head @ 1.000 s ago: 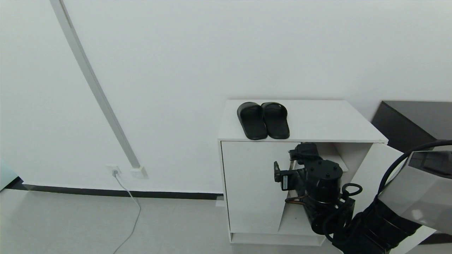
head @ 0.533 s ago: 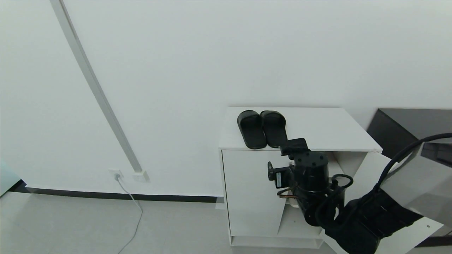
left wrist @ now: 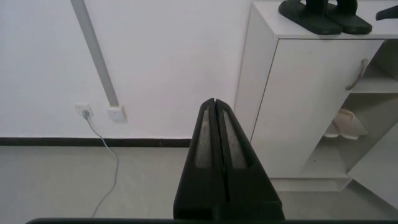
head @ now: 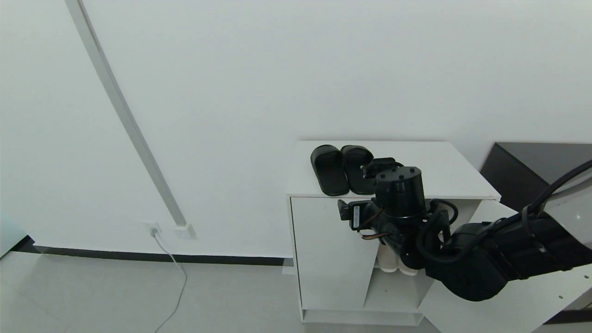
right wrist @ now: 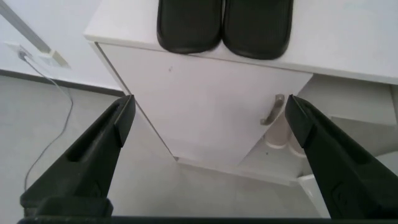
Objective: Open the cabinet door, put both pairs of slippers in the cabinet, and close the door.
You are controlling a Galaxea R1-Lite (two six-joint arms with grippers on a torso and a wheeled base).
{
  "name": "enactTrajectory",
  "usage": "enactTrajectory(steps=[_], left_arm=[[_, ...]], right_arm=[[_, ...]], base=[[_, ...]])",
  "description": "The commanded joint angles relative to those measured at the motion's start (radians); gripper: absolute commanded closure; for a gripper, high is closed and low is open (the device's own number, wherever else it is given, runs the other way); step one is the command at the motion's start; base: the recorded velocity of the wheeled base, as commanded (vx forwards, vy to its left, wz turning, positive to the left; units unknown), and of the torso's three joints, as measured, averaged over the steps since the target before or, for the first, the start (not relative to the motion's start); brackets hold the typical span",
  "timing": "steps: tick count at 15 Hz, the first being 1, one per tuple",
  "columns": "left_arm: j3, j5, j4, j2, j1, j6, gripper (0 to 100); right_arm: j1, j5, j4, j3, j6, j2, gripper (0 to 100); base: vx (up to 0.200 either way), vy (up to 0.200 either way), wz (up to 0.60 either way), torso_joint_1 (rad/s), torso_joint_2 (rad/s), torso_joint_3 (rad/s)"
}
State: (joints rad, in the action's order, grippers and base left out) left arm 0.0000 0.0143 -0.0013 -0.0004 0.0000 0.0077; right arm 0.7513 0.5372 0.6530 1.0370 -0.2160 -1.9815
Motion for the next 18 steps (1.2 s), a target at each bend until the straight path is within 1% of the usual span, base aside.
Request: enactTrajectory(steps=[1, 6, 14, 18], left_arm=[[0.0, 0.001, 0.0, 0.0, 0.0, 0.0, 100], [0.0, 0.0, 0.0, 0.002, 0.0, 0.0, 100], [0.0, 0.0, 0.001, 0.002, 0.0, 0.0, 100], [0.0, 0.001, 0.0, 0.002, 0.0, 0.0, 100]], right_arm=[[0.0, 0.003, 0.004, 0.005, 0.0, -0.003, 0], [-0.007, 0.01, 0.086, 0.009, 0.012, -0.063, 0], [-0.015, 0.01, 0.088, 0.014, 0.01, -0.08, 0], [-0.026, 0.009, 0.096, 0.031, 0.009, -0.129, 0]], base=[[0.0, 0.0, 0.0, 0.0, 0.0, 0.0], [0.2, 0.0, 0.0, 0.001, 0.0, 0.0], [0.2, 0.0, 0.0, 0.001, 0.0, -0.001], [0.2, 0.0, 0.0, 0.002, 0.0, 0.002]])
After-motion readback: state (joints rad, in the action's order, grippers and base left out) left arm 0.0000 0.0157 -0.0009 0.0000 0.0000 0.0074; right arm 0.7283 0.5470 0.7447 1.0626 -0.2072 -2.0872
